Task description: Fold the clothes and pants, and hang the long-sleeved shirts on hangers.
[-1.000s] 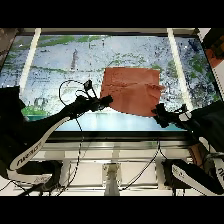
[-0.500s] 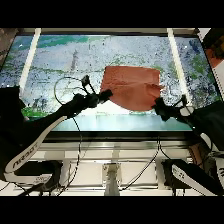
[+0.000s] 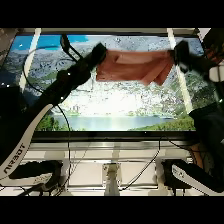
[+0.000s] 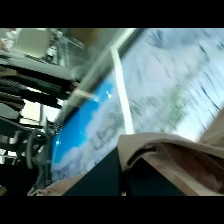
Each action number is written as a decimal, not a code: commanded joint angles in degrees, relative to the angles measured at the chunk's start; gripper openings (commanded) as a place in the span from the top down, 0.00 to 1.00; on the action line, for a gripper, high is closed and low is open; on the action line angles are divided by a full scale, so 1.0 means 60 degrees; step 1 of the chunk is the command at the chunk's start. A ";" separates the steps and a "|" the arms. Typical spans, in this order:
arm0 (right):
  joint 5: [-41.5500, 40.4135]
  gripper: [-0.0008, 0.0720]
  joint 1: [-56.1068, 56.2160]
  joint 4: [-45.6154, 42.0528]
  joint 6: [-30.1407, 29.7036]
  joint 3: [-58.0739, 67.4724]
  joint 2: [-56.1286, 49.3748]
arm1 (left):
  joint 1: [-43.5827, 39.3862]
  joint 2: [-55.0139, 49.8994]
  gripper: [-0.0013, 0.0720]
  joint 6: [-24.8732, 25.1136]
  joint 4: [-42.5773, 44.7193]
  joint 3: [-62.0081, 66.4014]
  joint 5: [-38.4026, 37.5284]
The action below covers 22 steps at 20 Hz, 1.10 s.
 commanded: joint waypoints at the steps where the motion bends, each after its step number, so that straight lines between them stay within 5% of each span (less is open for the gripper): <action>1: 0.0295 0.98 0.0018 -0.0062 -0.0051 0.1789 -0.0299 | 0.0029 0.0025 0.96 0.0004 0.0036 0.1133 -0.0368; 11: 0.2291 0.98 0.0248 -0.0641 -0.0652 0.3661 -0.0616 | -0.0120 0.0007 0.96 0.0004 0.0044 0.1563 -0.1989; 22: -0.0838 0.98 0.0255 -0.0317 -0.1217 0.4772 -0.2907 | 0.0648 -0.1370 0.97 -0.0856 0.0044 0.1949 -0.1978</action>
